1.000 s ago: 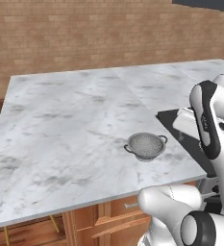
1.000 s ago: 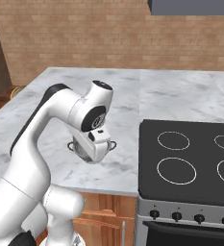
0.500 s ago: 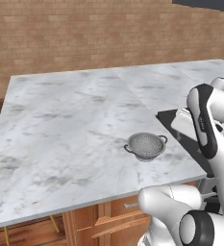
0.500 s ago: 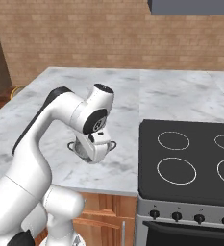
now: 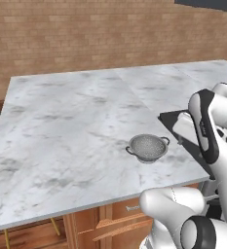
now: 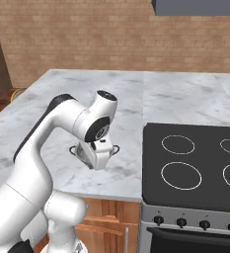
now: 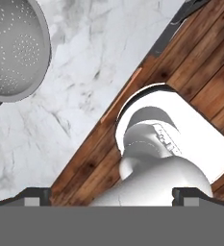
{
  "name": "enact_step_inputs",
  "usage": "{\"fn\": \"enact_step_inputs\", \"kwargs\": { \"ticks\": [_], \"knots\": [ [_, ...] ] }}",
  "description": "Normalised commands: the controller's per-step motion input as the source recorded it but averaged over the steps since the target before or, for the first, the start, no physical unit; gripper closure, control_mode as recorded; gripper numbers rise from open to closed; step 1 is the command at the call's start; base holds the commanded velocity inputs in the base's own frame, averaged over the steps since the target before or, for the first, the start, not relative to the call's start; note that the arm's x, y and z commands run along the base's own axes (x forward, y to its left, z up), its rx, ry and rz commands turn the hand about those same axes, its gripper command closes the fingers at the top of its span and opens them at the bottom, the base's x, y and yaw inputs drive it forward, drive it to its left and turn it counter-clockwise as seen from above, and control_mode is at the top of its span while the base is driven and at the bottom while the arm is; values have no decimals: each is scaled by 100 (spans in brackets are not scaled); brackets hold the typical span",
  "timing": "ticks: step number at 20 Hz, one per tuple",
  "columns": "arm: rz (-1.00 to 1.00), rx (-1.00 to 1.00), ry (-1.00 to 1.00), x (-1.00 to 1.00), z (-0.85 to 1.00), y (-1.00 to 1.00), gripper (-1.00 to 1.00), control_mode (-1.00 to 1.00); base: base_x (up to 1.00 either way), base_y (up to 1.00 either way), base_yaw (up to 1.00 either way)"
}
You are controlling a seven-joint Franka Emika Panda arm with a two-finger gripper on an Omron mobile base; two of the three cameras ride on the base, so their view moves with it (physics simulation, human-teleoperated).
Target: Pick the bowl and colander and place them in the sink. Then turn on the water.
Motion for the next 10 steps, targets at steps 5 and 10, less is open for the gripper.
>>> {"fn": "enact_step_inputs", "kwargs": {
  "ticks": [5, 10],
  "knots": [
    [-2, 0, 0, 6, -2, 2, -100, -100, 0, 0, 0],
    [0, 0, 0, 23, 0, 0, -100, -100, 0, 0, 0]
  ]
}}
